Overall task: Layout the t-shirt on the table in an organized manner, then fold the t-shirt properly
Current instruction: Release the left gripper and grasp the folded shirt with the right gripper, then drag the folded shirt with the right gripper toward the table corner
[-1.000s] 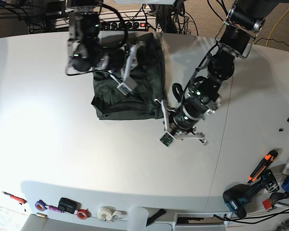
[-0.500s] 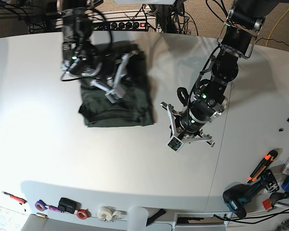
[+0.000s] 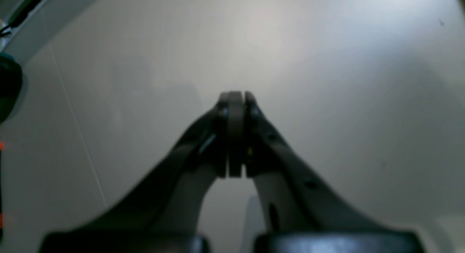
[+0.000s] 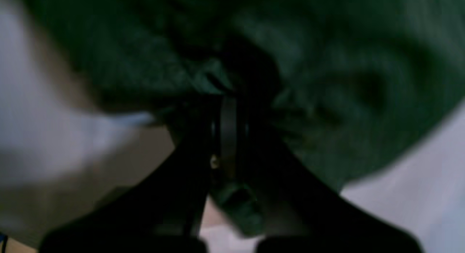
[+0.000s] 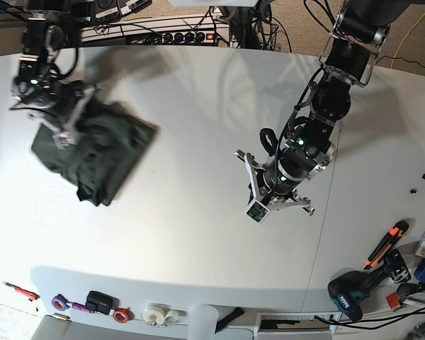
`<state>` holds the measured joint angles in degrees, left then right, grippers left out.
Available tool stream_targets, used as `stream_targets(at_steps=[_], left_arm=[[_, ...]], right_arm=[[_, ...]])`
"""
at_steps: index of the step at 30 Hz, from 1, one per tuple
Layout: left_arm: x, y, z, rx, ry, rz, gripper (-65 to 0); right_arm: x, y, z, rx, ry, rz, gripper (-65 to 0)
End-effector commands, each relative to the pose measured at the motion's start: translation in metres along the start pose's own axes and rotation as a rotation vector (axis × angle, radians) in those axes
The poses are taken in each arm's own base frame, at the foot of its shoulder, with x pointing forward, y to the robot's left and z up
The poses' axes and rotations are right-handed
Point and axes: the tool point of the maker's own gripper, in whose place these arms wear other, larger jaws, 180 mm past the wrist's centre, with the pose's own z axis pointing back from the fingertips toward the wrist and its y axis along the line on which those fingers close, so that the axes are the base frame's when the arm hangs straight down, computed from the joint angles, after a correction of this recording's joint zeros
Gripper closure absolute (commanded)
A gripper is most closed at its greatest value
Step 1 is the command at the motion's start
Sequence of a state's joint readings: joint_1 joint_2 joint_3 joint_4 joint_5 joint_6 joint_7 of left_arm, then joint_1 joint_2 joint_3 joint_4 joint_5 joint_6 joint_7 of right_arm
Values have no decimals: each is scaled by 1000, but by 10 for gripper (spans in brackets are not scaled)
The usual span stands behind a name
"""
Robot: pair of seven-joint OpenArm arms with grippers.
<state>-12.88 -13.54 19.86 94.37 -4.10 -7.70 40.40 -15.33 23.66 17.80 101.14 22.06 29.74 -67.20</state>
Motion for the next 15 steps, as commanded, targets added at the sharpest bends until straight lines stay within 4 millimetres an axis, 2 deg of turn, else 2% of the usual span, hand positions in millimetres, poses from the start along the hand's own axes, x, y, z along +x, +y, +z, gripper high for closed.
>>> stream_targets(at_steps=[1,3,5,9,15], left_arm=[[19,8,2,17,-57,-5,0],[19,7,2,17,-58,-4,0],[19,7,2,15,-58,-1,0],[19,7,2,15,-58,-2,0],[19,7,2,15,-57,-2,0]], right_arm=[[-3,-13,6,-31,12,-11,0],[2,-17,10,-15,-26,-48,0],[8,-9,13,49,-66,-42,0],[19,30,21,267,-135,5,0],[35,69,40,514,-217,-63,0]])
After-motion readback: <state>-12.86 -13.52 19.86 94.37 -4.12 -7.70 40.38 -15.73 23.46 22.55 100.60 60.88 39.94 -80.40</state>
